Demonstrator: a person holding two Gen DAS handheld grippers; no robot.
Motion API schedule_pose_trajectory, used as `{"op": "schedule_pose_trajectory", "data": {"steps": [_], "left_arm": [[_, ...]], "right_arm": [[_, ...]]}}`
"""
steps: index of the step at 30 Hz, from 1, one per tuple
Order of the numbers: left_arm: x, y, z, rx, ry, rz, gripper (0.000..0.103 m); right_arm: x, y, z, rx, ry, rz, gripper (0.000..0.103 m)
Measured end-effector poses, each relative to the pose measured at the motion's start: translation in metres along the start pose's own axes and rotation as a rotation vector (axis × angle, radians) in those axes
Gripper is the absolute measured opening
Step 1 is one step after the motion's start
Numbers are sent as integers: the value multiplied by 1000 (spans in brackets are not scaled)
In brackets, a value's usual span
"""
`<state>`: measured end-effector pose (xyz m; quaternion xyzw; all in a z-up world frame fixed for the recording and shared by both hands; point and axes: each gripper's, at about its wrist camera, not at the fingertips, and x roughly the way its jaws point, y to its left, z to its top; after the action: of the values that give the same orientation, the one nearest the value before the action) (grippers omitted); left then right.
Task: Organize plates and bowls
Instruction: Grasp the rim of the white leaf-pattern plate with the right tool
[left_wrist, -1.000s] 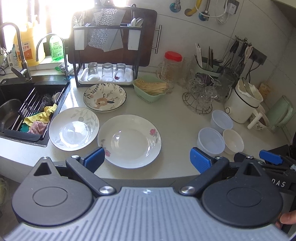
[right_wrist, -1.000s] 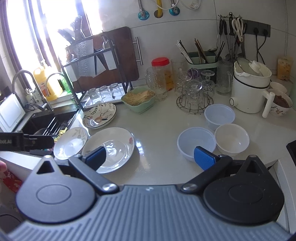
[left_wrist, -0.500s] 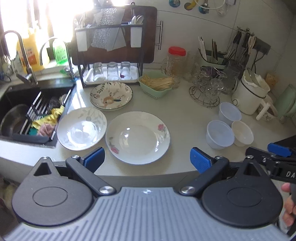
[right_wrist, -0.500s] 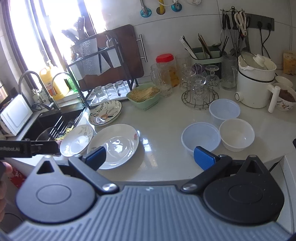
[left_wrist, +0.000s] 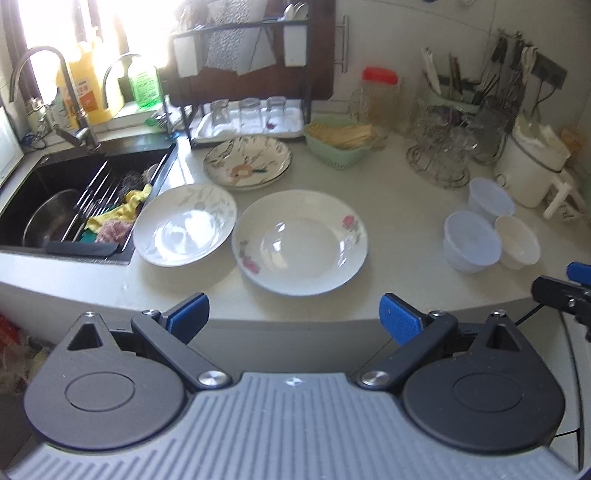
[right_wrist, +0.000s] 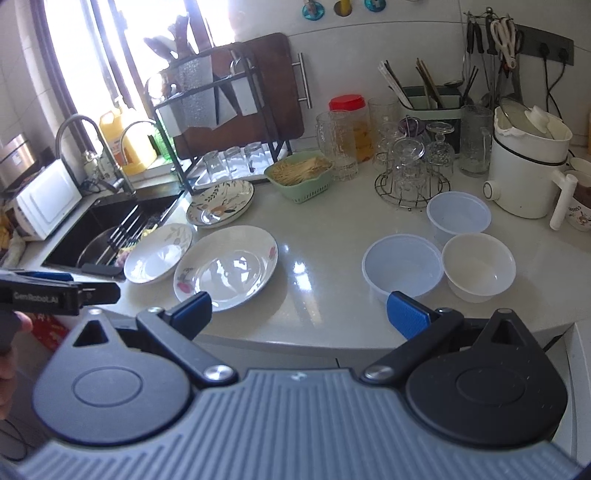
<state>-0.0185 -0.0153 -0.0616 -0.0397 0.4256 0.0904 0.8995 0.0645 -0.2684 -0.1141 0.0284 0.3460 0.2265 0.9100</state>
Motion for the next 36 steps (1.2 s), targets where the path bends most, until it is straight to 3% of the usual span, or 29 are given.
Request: {"op": "schedule_pose_trajectory", "data": {"steps": [6,13,22,25,36], "left_arm": [[14,22,-12,-36,10,33,100],[30,49,1,-65,0,18,100],[63,111,23,-75,19,-21,100],[76,133,32,-58,28,-10,100],[109,211,69,-111,8,-42,100]], "right_arm": [[14,2,-9,-14,11,-7,103],[33,17,-3,-21,-6,-28,103],[71,60,4,0,-63,-79,103],[82,82,7,-49,-82,-98,103],[122,149,20,-84,-10,-56,103]]}}
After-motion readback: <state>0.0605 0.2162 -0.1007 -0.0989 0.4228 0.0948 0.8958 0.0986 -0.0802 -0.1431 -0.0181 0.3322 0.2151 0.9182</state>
